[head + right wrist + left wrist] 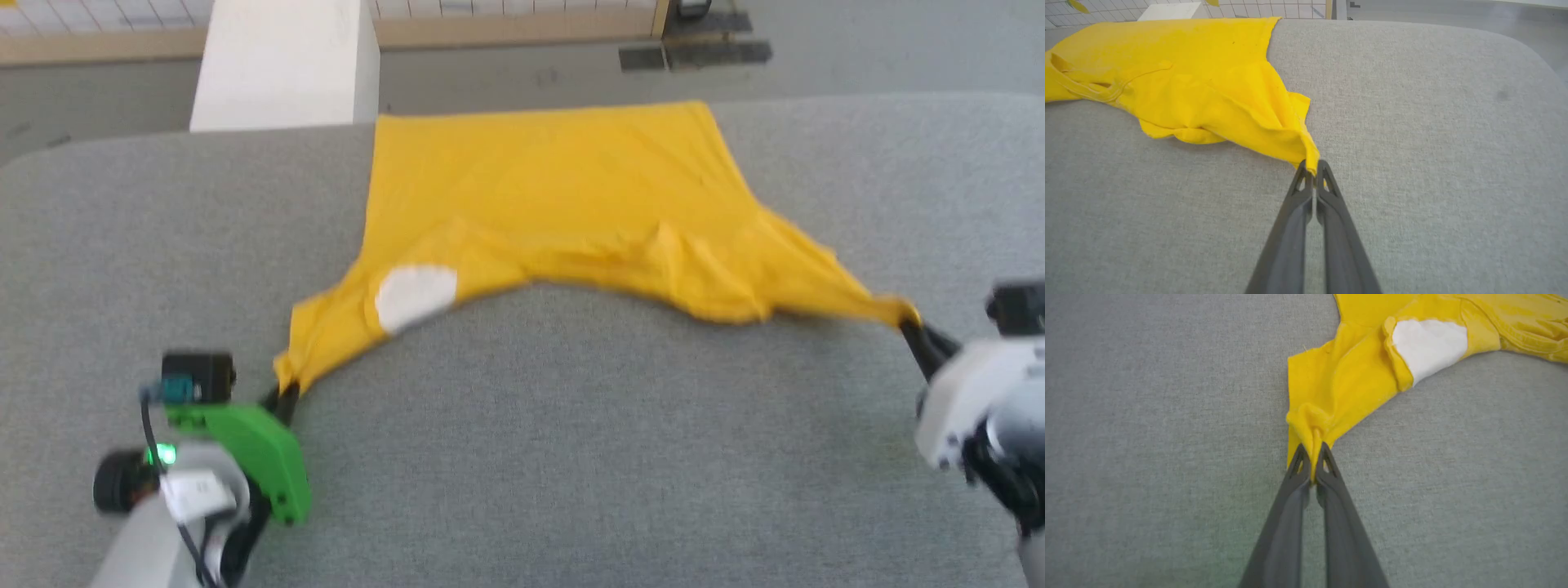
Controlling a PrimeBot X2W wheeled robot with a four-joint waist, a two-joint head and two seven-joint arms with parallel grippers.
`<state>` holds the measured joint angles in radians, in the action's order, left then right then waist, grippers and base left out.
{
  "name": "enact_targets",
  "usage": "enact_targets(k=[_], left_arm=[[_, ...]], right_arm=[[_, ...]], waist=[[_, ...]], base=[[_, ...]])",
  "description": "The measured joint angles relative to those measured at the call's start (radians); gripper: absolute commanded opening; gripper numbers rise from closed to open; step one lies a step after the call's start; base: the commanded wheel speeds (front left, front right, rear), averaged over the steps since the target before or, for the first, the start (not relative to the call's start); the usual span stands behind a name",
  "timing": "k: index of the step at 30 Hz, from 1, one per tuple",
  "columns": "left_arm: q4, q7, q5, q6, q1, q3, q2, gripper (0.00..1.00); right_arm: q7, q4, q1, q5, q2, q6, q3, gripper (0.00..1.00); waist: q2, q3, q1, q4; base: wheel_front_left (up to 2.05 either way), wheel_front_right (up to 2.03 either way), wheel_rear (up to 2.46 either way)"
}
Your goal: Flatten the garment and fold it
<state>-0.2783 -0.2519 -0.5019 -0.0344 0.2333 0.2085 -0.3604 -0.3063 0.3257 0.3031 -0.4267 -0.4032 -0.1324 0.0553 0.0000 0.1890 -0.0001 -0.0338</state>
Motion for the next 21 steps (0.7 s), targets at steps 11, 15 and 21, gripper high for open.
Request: enact_targets(k=[11, 15, 21], left_arm=[[0.206, -0.051, -0.023, 0.179, -0.355, -0.052, 0.017, 0.0], [0.241, -0.073, -0.04, 0.211, -0.436, -0.065, 0.025, 0.0], [0.271, -0.1, -0.043, 0.254, -0.501, -0.076, 0.022, 0.0]], right_arm=[[-0.235, -0.264, -0.417, 0.128, 0.286, 0.0, -0.355, 0.0], [-0.332, -0.354, -0.489, 0.16, 0.341, 0.0, -0.416, 0.0], [-0.429, -0.37, -0.544, 0.176, 0.354, 0.0, -0.491, 0.0]], waist=[[0.0, -0.11, 0.0, -0.003], [0.0, -0.115, 0.0, -0.007], [0.0, -0.118, 0.0, -0.004]], base=[[0.0, 0.0, 0.0], [0.0, 0.0, 0.0], [0.0, 0.0, 0.0]])
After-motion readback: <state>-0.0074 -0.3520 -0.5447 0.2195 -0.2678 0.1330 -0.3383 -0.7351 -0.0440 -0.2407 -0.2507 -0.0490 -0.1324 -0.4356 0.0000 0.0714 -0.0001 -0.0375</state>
